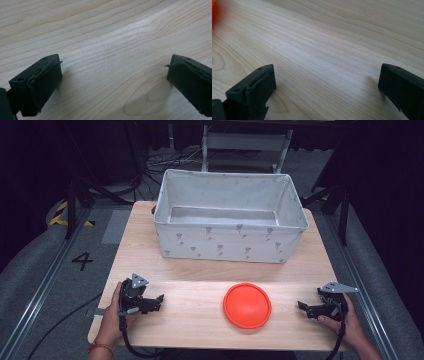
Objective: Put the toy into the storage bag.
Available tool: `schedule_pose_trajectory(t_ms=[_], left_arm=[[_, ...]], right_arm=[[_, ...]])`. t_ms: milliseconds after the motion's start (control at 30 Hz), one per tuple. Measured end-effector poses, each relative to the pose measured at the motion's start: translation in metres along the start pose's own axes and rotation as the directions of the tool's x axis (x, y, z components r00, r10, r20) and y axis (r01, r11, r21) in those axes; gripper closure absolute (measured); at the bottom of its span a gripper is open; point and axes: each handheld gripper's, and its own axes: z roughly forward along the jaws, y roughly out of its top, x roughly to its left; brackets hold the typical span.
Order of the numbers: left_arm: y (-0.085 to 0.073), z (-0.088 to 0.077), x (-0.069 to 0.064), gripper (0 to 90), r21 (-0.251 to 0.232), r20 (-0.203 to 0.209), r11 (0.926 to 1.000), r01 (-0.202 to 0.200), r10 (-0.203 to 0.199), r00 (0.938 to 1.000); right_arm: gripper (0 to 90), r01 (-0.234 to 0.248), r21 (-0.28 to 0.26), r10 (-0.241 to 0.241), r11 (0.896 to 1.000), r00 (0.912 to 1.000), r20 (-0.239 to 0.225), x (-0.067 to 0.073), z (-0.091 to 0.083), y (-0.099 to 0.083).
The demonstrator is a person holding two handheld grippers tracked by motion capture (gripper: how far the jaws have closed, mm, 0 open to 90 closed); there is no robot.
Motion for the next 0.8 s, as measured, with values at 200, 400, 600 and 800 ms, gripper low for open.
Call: schedule_pose_trajectory(t_ms=[200,400,600,800], left_arm=[[0.000,-0.001,0.005,0.5,0.002,0.036,0.9993,-0.037,0.037,0.9987],[0.000,-0.001,0.007,0.5,0.007,0.065,0.9978,-0.066,0.065,0.9957],[-0.002,-0.002,0.008,0.9,-0.001,0.087,0.9956,-0.094,0.093,0.9919],[-0.001,-0.001,0.009,0.5,-0.005,0.093,0.9948,-0.102,0.102,0.9904]], right_arm=[[2.3,0.017,0.007,-0.017,1.000,0.9998,0.012,0.001,0.000,0.002],[18.1,0.029,-0.009,-0.029,1.000,0.9986,-0.044,0.004,-0.005,0.004],[20.3,0.045,-0.032,-0.047,0.998,0.9959,-0.077,0.011,-0.012,0.008],[20.9,0.079,-0.052,-0.084,0.996,0.9919,-0.096,0.019,-0.016,0.016]])
